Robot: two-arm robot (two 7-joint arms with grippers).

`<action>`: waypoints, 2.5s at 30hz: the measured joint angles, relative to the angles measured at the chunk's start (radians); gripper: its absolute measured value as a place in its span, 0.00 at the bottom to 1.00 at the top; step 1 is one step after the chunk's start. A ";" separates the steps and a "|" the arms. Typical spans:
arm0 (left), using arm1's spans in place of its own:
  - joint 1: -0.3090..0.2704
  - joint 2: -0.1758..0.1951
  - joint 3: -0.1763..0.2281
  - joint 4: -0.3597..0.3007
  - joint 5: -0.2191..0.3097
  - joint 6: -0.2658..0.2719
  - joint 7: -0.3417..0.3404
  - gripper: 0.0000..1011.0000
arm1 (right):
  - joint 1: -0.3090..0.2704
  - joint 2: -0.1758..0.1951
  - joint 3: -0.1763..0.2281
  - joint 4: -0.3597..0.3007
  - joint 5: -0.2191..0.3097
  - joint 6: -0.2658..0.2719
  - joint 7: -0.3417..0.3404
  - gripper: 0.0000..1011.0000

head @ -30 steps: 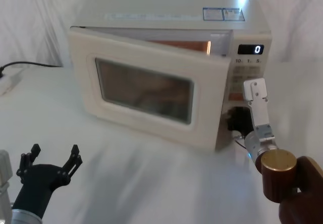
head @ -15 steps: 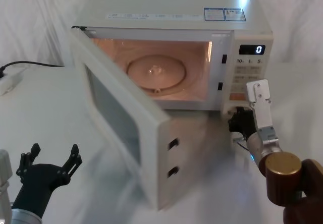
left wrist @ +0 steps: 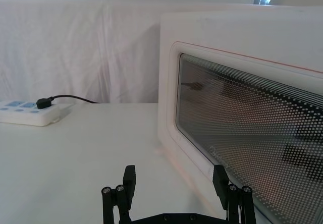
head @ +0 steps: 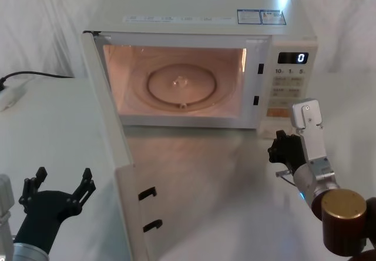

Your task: Press the button to open the microwave door with one hand; close the microwave door with the other hand.

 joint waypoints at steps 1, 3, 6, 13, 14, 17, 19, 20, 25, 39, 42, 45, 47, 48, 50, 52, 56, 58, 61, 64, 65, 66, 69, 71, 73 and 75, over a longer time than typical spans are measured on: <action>0.000 0.000 0.000 0.000 0.000 0.000 0.000 0.99 | -0.011 0.003 -0.002 -0.019 0.003 0.008 0.006 0.00; 0.000 0.000 0.000 0.000 0.000 0.000 0.000 0.99 | -0.028 0.005 -0.004 -0.043 0.007 0.020 0.015 0.00; 0.000 0.000 0.000 0.000 0.000 0.000 0.000 0.99 | -0.049 0.010 -0.007 -0.075 0.012 0.031 0.025 0.00; 0.000 0.000 0.000 0.000 0.000 0.000 0.000 0.99 | -0.100 0.020 -0.016 -0.140 0.025 0.037 0.043 0.00; 0.000 0.000 0.000 0.000 0.000 0.000 0.000 0.99 | -0.113 0.022 -0.018 -0.157 0.029 0.036 0.046 0.00; 0.000 0.000 0.000 0.000 0.000 0.000 0.000 0.99 | -0.140 0.029 -0.022 -0.189 0.034 0.029 0.053 0.00; 0.000 0.000 0.000 0.000 0.000 0.000 0.000 0.99 | -0.162 0.037 -0.026 -0.217 0.039 0.012 0.058 0.00; 0.000 0.000 0.000 0.000 0.000 0.000 0.000 0.99 | -0.168 0.040 -0.026 -0.224 0.042 0.005 0.060 0.00; 0.000 0.000 0.000 0.000 0.000 0.000 0.000 0.99 | -0.201 0.057 -0.026 -0.268 0.061 -0.044 0.068 0.00; 0.000 0.000 0.000 0.000 0.000 0.000 0.000 0.99 | -0.253 0.100 0.037 -0.304 0.127 -0.135 0.055 0.22; 0.000 0.000 0.000 0.000 0.000 0.000 0.000 0.99 | -0.257 0.105 0.051 -0.300 0.138 -0.144 0.053 0.29; 0.000 0.000 0.000 0.000 0.000 0.000 0.000 0.99 | -0.258 0.109 0.059 -0.297 0.143 -0.149 0.050 0.37; 0.000 0.000 0.000 0.000 0.000 0.000 0.000 0.99 | -0.261 0.112 0.066 -0.294 0.149 -0.155 0.049 0.44; 0.000 0.000 0.000 0.000 0.000 0.000 0.000 0.99 | -0.262 0.113 0.072 -0.290 0.156 -0.160 0.048 0.49; 0.000 0.000 0.000 0.000 0.000 0.000 0.000 0.99 | -0.263 0.113 0.076 -0.287 0.161 -0.163 0.048 0.55; 0.000 0.000 0.000 0.000 0.000 0.000 0.000 0.99 | -0.264 0.113 0.084 -0.280 0.168 -0.168 0.046 0.61; 0.000 0.000 0.000 0.000 0.000 0.000 0.000 0.99 | -0.267 0.112 0.096 -0.269 0.180 -0.178 0.041 0.72; 0.000 0.000 0.000 0.000 0.000 0.000 0.000 0.99 | -0.268 0.111 0.099 -0.266 0.184 -0.181 0.039 0.78; 0.000 0.000 0.000 0.000 0.000 0.000 0.000 0.99 | -0.270 0.109 0.106 -0.261 0.192 -0.186 0.037 0.85; 0.000 0.000 0.000 0.000 0.000 0.000 0.000 0.99 | -0.271 0.108 0.112 -0.258 0.198 -0.189 0.037 0.93; 0.000 0.000 0.000 0.000 0.000 0.000 0.000 0.99 | -0.271 0.108 0.113 -0.257 0.199 -0.189 0.036 0.98; 0.000 0.000 0.000 0.000 0.000 0.000 0.000 0.99 | -0.271 0.108 0.112 -0.257 0.199 -0.189 0.036 0.99; 0.000 0.000 0.000 0.000 0.000 0.000 0.000 0.99 | -0.271 0.107 0.112 -0.257 0.198 -0.189 0.036 0.99; 0.000 0.000 0.000 0.000 0.000 0.000 0.000 0.99 | -0.271 0.107 0.112 -0.257 0.198 -0.189 0.036 0.99; 0.000 0.000 0.000 0.000 0.000 0.000 0.000 0.99 | -0.271 0.107 0.112 -0.257 0.198 -0.189 0.036 0.99; 0.000 0.000 0.000 0.000 0.000 0.000 0.000 0.99 | -0.271 0.107 0.111 -0.257 0.198 -0.189 0.036 0.99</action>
